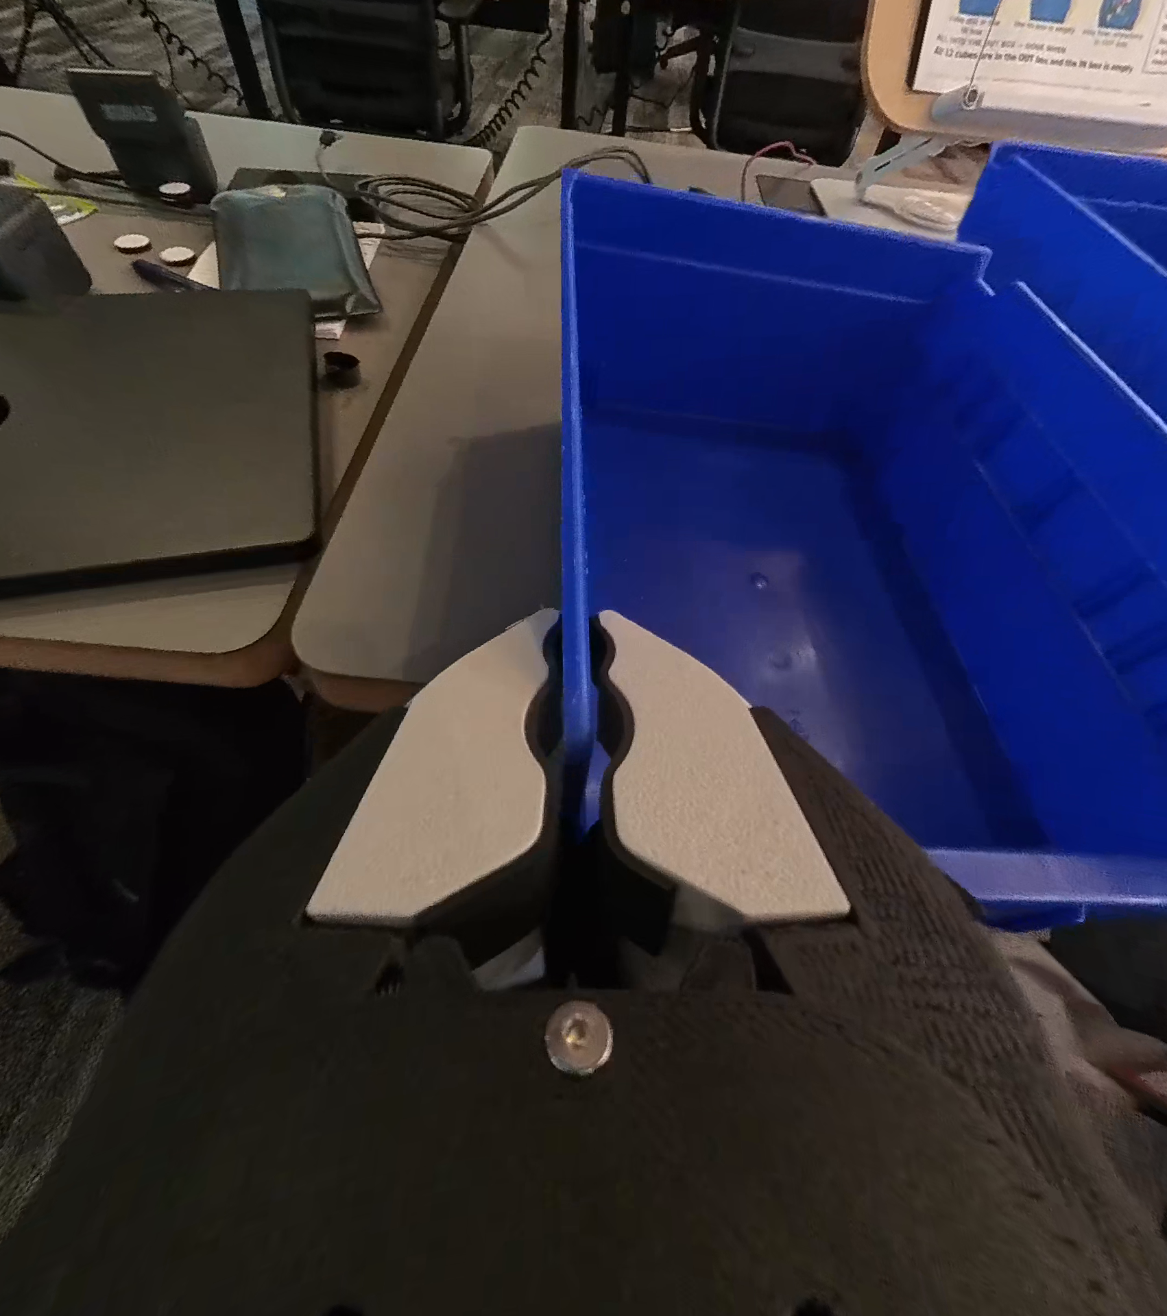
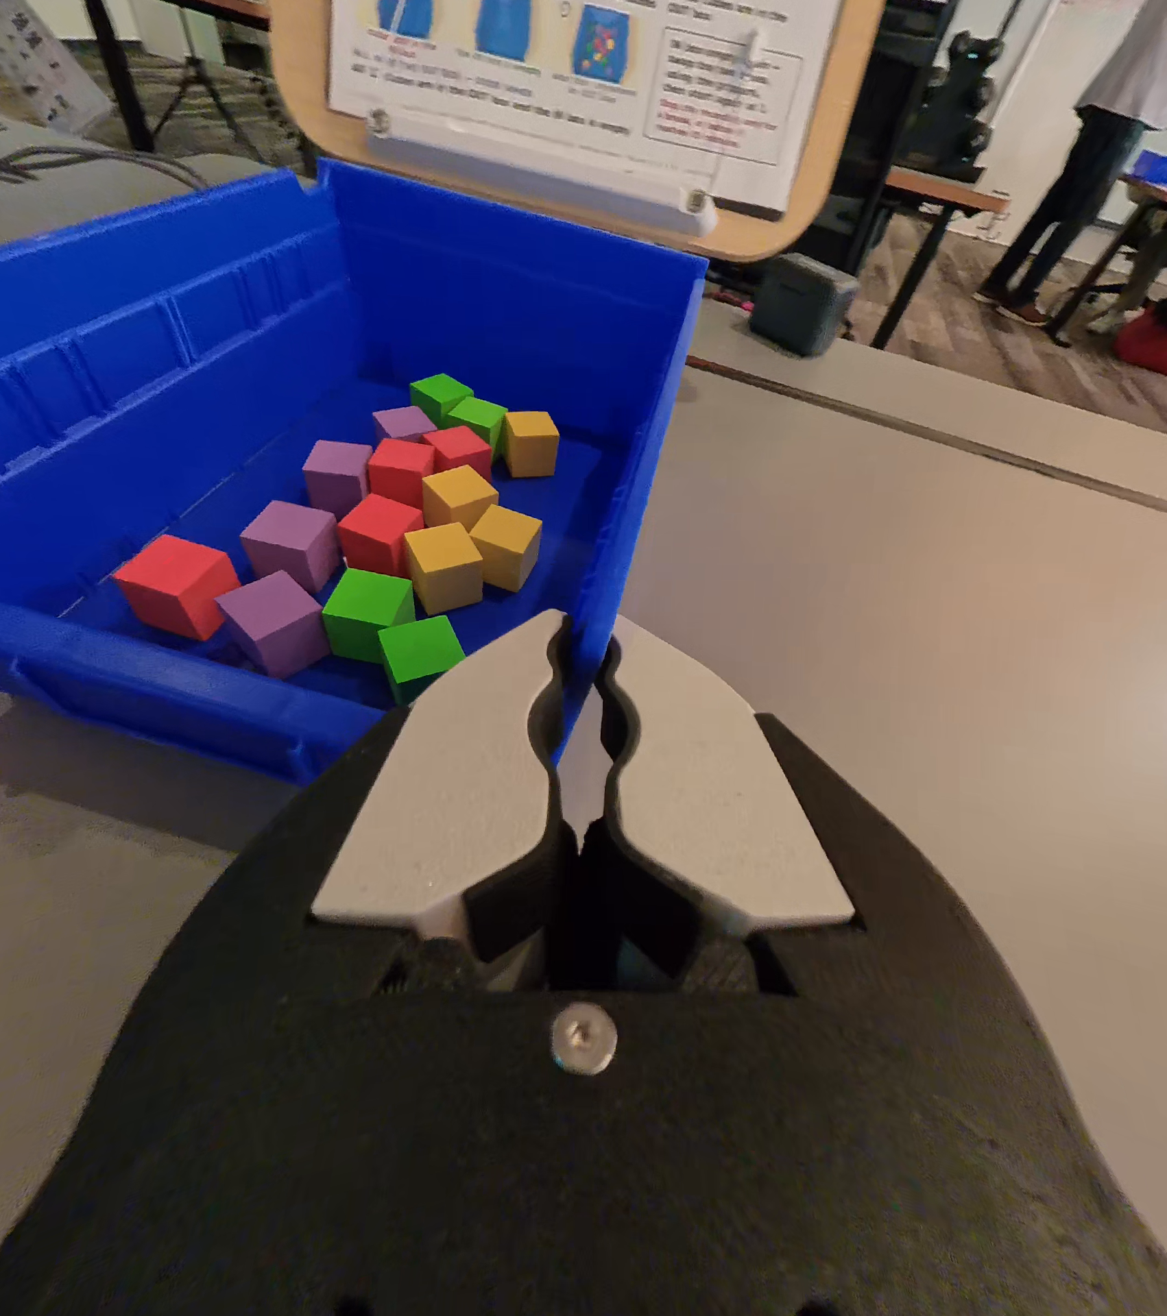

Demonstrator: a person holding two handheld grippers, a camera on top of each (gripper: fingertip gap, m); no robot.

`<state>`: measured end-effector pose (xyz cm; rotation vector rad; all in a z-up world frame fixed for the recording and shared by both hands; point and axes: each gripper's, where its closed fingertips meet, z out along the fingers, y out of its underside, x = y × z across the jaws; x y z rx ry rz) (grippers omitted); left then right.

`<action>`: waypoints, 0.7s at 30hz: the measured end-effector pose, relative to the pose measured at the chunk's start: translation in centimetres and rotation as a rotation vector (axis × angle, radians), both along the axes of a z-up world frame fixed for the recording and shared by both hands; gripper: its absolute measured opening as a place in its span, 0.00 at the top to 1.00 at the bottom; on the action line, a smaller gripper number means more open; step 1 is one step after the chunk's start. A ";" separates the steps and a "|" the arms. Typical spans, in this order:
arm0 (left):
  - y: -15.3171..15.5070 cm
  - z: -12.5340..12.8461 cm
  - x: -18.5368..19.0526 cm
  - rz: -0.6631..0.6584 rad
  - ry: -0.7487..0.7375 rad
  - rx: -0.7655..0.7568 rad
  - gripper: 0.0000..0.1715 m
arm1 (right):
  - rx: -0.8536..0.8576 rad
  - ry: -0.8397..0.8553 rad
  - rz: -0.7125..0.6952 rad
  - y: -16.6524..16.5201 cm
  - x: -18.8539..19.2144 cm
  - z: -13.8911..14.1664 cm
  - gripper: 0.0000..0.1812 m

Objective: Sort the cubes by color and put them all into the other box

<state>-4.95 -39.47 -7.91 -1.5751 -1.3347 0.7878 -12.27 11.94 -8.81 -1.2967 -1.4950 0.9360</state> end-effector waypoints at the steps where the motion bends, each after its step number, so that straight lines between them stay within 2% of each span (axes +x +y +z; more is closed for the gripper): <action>1: -0.3 0.0 0.3 0.000 -0.008 -0.004 0.97 | 0.002 -0.007 0.026 -0.2 -0.4 0.0 0.97; 6: -1.5 -0.5 0.9 -0.004 -0.058 0.005 0.97 | -0.041 -0.068 0.222 -1.0 -3.0 -0.1 0.97; 16: -2.1 -1.5 1.5 -0.027 -0.123 0.002 0.97 | 0.049 -0.145 0.704 -3.7 -8.3 -0.2 0.97; 21: -2.4 -1.6 1.9 -0.049 -0.148 -0.035 0.97 | 0.035 -0.192 0.882 -5.2 -11.3 -0.2 0.97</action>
